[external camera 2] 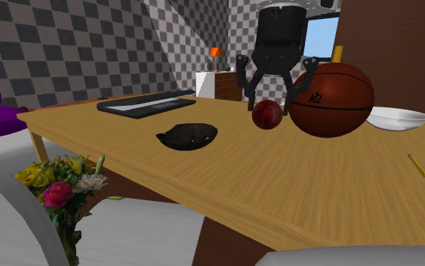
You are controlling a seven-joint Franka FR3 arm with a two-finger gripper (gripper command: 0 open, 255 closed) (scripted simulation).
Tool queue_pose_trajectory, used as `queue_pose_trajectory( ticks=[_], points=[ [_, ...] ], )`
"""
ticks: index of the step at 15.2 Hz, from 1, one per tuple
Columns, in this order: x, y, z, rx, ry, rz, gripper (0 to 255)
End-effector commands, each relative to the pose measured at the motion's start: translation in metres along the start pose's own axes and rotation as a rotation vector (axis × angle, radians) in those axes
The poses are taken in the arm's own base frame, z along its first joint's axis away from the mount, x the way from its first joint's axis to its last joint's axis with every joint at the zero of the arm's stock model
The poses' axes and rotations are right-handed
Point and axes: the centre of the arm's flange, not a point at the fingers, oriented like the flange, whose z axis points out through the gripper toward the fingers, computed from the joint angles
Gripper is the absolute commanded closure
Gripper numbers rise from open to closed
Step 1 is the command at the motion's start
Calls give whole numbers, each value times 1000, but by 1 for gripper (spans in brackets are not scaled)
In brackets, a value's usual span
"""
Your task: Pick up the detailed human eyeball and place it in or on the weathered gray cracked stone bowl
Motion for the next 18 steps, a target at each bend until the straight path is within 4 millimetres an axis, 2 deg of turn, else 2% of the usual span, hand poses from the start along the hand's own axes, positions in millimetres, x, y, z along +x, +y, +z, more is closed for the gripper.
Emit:
queue_pose_trajectory(
  ticks=[1, 16, 17, 18],
  points=[
    [8, -28, 0, 1, 0, 0, 255],
    [64, -218, 6, 1, 0, 0, 255],
    [67, -229, 6, 1, 0, 0, 255],
    [67, -229, 11, 1, 0, 0, 255]
  ],
)
